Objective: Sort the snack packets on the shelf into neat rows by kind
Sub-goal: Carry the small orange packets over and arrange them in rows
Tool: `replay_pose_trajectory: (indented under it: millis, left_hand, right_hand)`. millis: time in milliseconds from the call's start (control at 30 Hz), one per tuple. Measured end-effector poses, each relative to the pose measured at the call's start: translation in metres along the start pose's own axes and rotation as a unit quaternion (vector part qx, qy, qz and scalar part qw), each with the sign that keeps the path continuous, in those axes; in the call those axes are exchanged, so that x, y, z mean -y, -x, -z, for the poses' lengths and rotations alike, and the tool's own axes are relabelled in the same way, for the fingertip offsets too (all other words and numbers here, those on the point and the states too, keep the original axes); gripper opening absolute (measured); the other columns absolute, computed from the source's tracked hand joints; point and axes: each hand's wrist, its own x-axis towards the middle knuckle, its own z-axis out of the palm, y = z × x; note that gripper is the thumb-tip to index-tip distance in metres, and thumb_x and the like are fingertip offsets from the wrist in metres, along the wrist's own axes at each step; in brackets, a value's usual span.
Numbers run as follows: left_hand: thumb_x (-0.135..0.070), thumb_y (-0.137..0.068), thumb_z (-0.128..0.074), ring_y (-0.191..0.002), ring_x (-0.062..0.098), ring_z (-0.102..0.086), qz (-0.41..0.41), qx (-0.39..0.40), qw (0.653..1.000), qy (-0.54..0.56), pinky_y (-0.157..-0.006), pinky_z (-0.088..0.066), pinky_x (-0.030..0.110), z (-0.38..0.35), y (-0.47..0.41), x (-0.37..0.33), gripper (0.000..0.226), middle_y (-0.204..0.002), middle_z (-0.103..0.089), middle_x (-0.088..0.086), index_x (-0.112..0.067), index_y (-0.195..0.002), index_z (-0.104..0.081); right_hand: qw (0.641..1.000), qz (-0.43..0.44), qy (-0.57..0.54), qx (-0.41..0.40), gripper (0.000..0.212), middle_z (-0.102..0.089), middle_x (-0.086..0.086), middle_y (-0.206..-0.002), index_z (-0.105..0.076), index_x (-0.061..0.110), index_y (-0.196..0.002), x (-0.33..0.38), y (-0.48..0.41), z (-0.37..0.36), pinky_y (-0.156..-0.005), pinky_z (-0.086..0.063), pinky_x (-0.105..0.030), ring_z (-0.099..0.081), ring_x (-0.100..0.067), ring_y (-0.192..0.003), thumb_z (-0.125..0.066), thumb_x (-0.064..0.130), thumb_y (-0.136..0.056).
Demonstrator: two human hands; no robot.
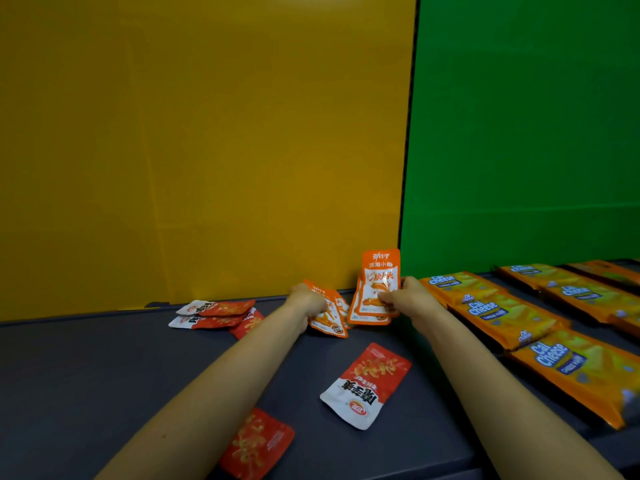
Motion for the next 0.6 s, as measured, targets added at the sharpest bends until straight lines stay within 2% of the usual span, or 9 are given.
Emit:
replay_pose_trajectory:
  millis: [67,100,167,233,300,367,433,500,600]
  left_hand:
    - [0.001,-0.088,-0.055,-0.094,0.024,-0.064,-0.001,-0.019,1.0,-0.008,-0.077,-0.053,0.03,-0.002,-0.004,0.0,0.046,-0.116,-0.062,0.021,0.009,-0.129,-0.037]
    - [0.001,-0.088,-0.054,-0.096,0.023,-0.062,-0.003,-0.022,1.0,-0.01,-0.077,-0.052,0.031,-0.003,-0.007,0.0,0.046,-0.116,-0.061,0.02,0.009,-0.13,-0.036]
    - [0.004,-0.089,-0.052,-0.081,0.02,-0.059,-0.003,-0.015,1.0,0.002,-0.064,-0.049,0.029,-0.005,-0.009,-0.001,0.038,-0.093,-0.061,0.015,0.007,-0.124,-0.037]
    - [0.008,-0.088,-0.05,-0.061,0.016,-0.054,0.003,-0.015,0.999,0.036,-0.059,-0.049,0.027,-0.007,-0.007,-0.003,0.025,-0.07,-0.052,0.008,0.0,-0.109,-0.04]
    - [0.01,-0.088,-0.05,-0.054,0.014,-0.051,0.006,-0.017,0.998,0.06,-0.047,-0.049,0.024,-0.009,-0.006,-0.006,0.023,-0.066,-0.049,0.007,-0.003,-0.103,-0.036]
    - [0.01,-0.086,-0.052,-0.064,0.02,-0.059,0.007,-0.011,0.997,0.074,-0.052,-0.051,0.028,-0.01,-0.007,-0.008,0.026,-0.081,-0.061,0.015,0.001,-0.108,-0.04]
    - [0.013,-0.083,-0.054,-0.091,0.034,-0.066,0.019,0.008,0.996,0.088,-0.071,-0.053,0.04,-0.011,-0.008,-0.009,0.032,-0.11,-0.064,0.025,0.009,-0.115,-0.049]
    - [0.018,-0.081,-0.053,-0.107,0.04,-0.061,0.032,0.025,0.994,0.098,-0.079,-0.05,0.044,-0.011,-0.006,-0.01,0.024,-0.119,-0.06,0.028,0.012,-0.104,-0.057]
    - [0.021,-0.08,-0.052,-0.111,0.041,-0.059,0.04,0.034,0.993,0.105,-0.084,-0.049,0.045,-0.01,-0.002,-0.013,0.015,-0.121,-0.059,0.029,0.009,-0.085,-0.059]
  right_hand:
    - [0.999,0.001,0.049,0.005,0.032,-0.062,-0.022,-0.123,-0.059,-0.004,-0.117,-0.002,-0.005,-0.005,-0.097,-0.048,-0.043,-0.06,-0.035,-0.112,-0.057,-0.001,-0.085]
    - [0.998,0.003,0.069,0.008,0.032,-0.062,-0.021,-0.123,-0.06,-0.004,-0.116,-0.004,-0.008,-0.007,-0.097,-0.048,-0.042,-0.06,-0.034,-0.112,-0.056,-0.001,-0.085]
    - [0.995,0.001,0.101,0.023,0.03,-0.062,-0.02,-0.122,-0.06,-0.003,-0.116,-0.007,-0.009,-0.012,-0.095,-0.049,-0.04,-0.06,-0.033,-0.112,-0.054,0.0,-0.086]
    - [0.993,0.002,0.115,0.041,0.028,-0.063,-0.02,-0.12,-0.061,-0.001,-0.114,-0.008,-0.012,-0.016,-0.094,-0.05,-0.04,-0.061,-0.032,-0.11,-0.053,0.002,-0.088]
    - [0.991,0.008,0.123,0.045,0.025,-0.064,-0.019,-0.118,-0.061,0.0,-0.111,-0.009,-0.013,-0.018,-0.092,-0.05,-0.039,-0.061,-0.031,-0.108,-0.052,0.003,-0.088]
    - [0.991,0.014,0.127,0.044,0.023,-0.064,-0.017,-0.117,-0.06,0.001,-0.11,-0.01,-0.013,-0.02,-0.092,-0.051,-0.039,-0.062,-0.03,-0.107,-0.053,0.004,-0.089]
    - [0.992,0.014,0.121,0.043,0.024,-0.064,-0.017,-0.118,-0.059,0.002,-0.112,-0.012,-0.014,-0.02,-0.092,-0.051,-0.04,-0.062,-0.031,-0.108,-0.054,0.005,-0.089]
    - [0.992,0.016,0.118,0.038,0.026,-0.063,-0.017,-0.12,-0.058,0.002,-0.114,-0.013,-0.015,-0.02,-0.092,-0.051,-0.04,-0.061,-0.031,-0.108,-0.056,0.008,-0.088]
    - [0.994,0.02,0.103,0.035,0.027,-0.064,-0.017,-0.12,-0.06,0.003,-0.114,-0.015,-0.016,-0.02,-0.092,-0.05,-0.039,-0.061,-0.032,-0.108,-0.056,0.008,-0.088]
